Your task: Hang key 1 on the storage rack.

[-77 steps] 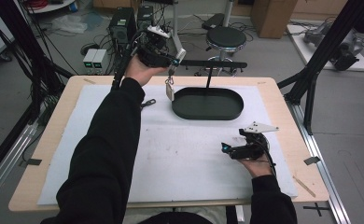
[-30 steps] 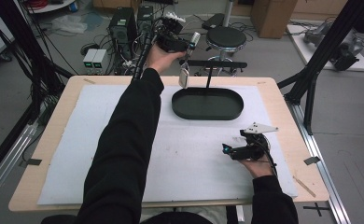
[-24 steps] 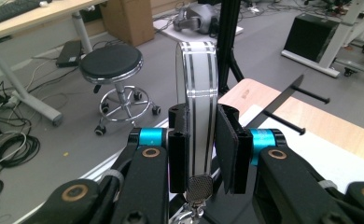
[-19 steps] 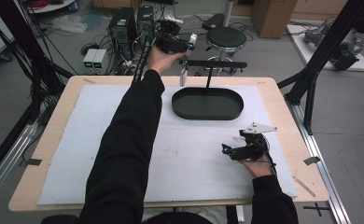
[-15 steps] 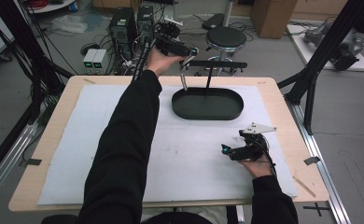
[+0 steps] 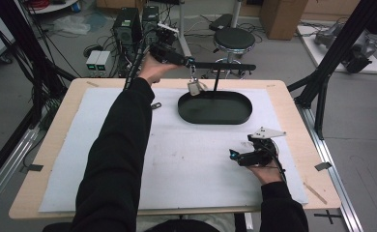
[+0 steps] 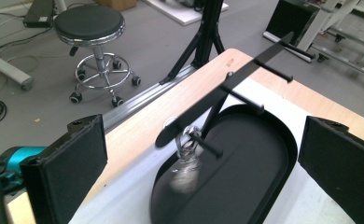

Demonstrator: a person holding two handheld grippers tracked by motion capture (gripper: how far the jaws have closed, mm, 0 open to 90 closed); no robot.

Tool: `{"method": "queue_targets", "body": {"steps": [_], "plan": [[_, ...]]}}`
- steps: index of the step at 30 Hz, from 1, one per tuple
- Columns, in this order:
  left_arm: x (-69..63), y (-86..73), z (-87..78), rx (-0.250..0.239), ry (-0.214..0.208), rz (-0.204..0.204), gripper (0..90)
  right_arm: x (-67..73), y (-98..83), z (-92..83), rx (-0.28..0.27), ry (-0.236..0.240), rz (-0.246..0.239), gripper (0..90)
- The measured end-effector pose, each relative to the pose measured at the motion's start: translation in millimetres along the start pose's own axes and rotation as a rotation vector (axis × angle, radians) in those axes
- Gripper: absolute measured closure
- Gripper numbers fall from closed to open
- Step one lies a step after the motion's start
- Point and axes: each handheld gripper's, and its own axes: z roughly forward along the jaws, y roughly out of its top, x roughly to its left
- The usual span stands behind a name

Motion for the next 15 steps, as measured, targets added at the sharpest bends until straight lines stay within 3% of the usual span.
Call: {"method": "queue_targets", "body": {"steps": [3,9,15], "plan": [[6.2,-13.5,-15.0,-0.01,0.003,-0.008,1.7,0.1,-0.1,-0.1,0.002,-0.002,-0.002,0.8],[12.7,-27.2,-30.7,-0.022,0.01,-0.03,1.7,0.6,0.0,0.4,0.005,-0.003,-0.008,0.8],[13.8,-38.4,-41.1,-0.014,0.01,-0.022,1.7,1.0,0.1,1.3,0.009,-0.004,-0.006,0.8]]}}
